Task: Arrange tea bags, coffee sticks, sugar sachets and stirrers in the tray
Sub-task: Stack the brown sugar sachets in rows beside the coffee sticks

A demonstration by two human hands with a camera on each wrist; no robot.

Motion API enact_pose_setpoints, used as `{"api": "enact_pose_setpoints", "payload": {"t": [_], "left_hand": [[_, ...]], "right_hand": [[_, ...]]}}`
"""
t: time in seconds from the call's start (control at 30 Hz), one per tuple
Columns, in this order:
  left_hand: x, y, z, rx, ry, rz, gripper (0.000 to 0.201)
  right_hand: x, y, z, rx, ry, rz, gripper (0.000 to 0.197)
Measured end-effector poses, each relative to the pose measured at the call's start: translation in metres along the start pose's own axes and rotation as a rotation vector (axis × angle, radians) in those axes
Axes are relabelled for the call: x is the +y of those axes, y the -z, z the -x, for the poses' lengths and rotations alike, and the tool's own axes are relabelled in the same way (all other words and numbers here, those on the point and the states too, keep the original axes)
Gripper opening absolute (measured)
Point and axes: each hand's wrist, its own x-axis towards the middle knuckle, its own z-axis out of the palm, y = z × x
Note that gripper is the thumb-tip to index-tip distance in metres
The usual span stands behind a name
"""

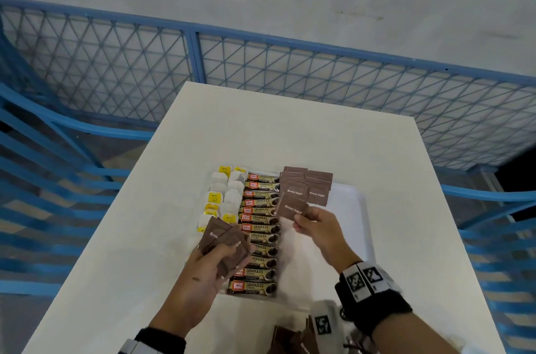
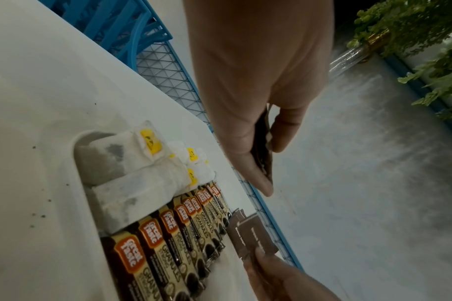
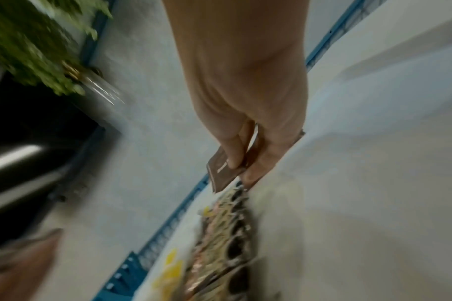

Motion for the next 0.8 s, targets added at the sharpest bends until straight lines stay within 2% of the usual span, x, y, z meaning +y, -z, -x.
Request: {"api": "enact_pose_setpoints", "payload": {"t": [0.03, 0.13, 0.17, 0.3, 0.43, 0.5, 0.63, 0.7, 0.8], "left_hand": [[0.0, 0.002, -0.001, 0.004, -0.003, -0.012, 0.028], [-0.002, 0.008, -0.003, 0.015, -0.03, -0.079, 0.025], [-0.003, 0.01, -0.004, 0.014, -0.04, -0.101, 0.028], [-0.007, 0.019, -0.007, -0.012, -0.048, -0.136, 0.048], [-0.007, 0.022, -0.01, -0.026, -0.057, -0.142, 0.063], [-0.005, 0.021, -0.012, -0.023, -0.071, -0.164, 0.057], [-0.006, 0.017, -0.013, 0.01, -0.095, -0.197, 0.034], [-0.007, 0.014, -0.012, 0.004, -0.093, -0.197, 0.035], [-0.01, 0.012, -0.014, 0.027, -0.091, -0.195, 0.051]], "right_hand": [[0.001, 0.002, -0.009, 0.063, 0.006, 0.081, 0.004], [0.002, 0.005, -0.03, 0.193, 0.053, 0.332, 0.027], [0.0, 0.004, -0.034, 0.206, 0.072, 0.358, 0.027], [-0.001, -0.001, -0.046, 0.226, 0.112, 0.372, 0.014], [0.001, -0.007, -0.056, 0.246, 0.124, 0.374, 0.019], [0.001, -0.008, -0.058, 0.252, 0.13, 0.365, 0.022], [0.0, -0.006, -0.054, 0.278, 0.157, 0.358, 0.031], [-0.004, -0.006, -0.046, 0.283, 0.176, 0.336, 0.031], [-0.013, -0.012, -0.023, 0.203, 0.238, 0.367, 0.015]]}}
